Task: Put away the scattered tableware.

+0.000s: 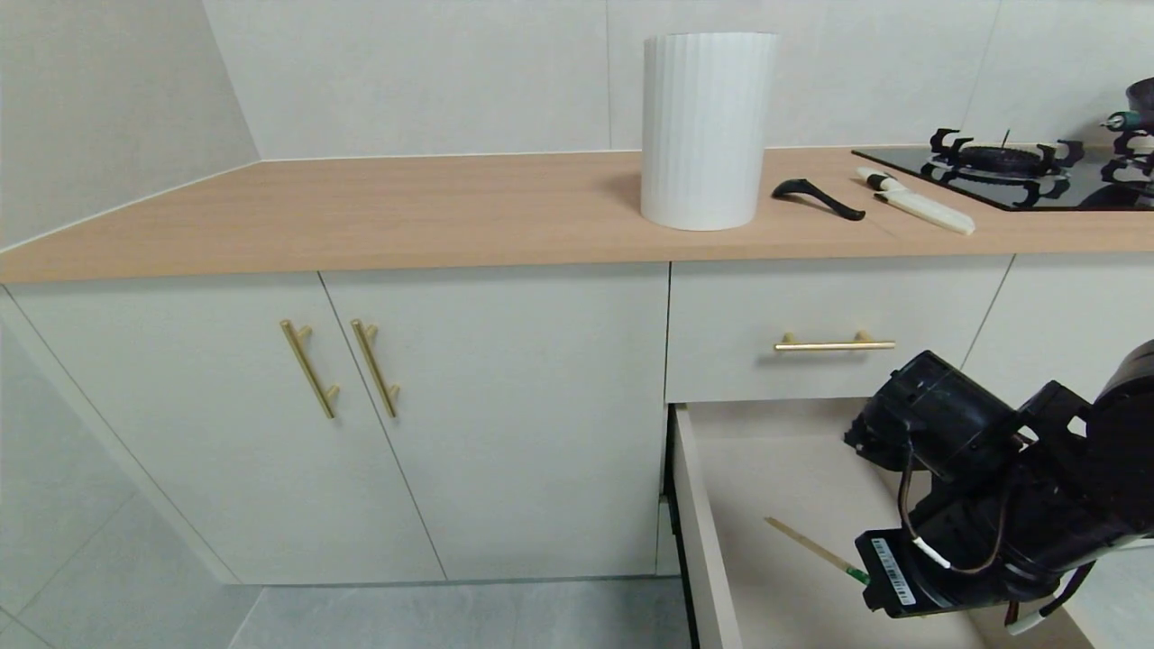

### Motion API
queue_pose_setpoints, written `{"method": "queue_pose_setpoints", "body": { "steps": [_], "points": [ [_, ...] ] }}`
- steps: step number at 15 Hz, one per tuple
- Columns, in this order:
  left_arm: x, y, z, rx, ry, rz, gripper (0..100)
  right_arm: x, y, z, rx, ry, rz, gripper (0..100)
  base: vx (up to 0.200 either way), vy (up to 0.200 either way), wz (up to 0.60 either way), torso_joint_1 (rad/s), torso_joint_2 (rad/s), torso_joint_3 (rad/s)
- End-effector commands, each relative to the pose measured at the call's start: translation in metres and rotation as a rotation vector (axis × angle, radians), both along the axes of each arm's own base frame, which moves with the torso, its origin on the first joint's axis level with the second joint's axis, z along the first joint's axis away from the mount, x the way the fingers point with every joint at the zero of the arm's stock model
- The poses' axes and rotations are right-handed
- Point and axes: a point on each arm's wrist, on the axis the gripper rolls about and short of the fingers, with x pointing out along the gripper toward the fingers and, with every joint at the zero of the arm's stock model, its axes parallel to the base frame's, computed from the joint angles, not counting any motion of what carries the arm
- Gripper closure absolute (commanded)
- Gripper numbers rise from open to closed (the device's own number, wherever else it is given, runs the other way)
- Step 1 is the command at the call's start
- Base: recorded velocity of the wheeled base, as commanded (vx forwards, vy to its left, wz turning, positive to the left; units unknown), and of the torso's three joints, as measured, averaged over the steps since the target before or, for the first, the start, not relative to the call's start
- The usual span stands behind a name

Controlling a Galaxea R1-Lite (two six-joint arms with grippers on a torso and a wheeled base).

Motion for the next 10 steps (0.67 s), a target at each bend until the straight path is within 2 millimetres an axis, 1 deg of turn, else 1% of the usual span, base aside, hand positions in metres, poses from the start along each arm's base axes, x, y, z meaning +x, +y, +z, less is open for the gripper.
{"method": "queue_pose_setpoints", "body": {
  "steps": [1,5,6,7,9,10],
  "points": [
    [0.000,0.000,0.000,0.000,0.001,0.000,0,0.001,0.001,-0.001,-0.003,0.004,0.000,100,0.000,0.000,0.00,-0.017,0.16,0.163],
    [0.000,0.000,0.000,0.000,0.001,0.000,0,0.004,0.001,0.001,-0.007,-0.035,-0.010,100,0.000,0.000,0.00,-0.002,0.04,0.038],
    [0.000,0.000,0.000,0.000,0.001,0.000,0,0.015,0.004,0.000,0.020,-0.094,-0.019,100,0.000,0.000,0.00,0.000,0.00,0.000],
    [0.000,0.000,0.000,0.000,0.001,0.000,0,0.023,0.006,-0.004,0.026,-0.115,-0.014,100,0.000,0.000,0.00,0.000,0.00,0.000],
    [0.000,0.000,0.000,0.000,0.001,0.000,0,0.047,0.002,-0.021,-0.016,-0.134,0.037,100,0.000,0.000,0.00,0.000,0.00,0.000],
    [0.000,0.000,0.000,0.000,-0.001,0.000,0,0.064,0.001,-0.027,-0.024,-0.168,0.057,100,0.000,0.000,0.00,0.000,0.00,0.000]
  ]
}}
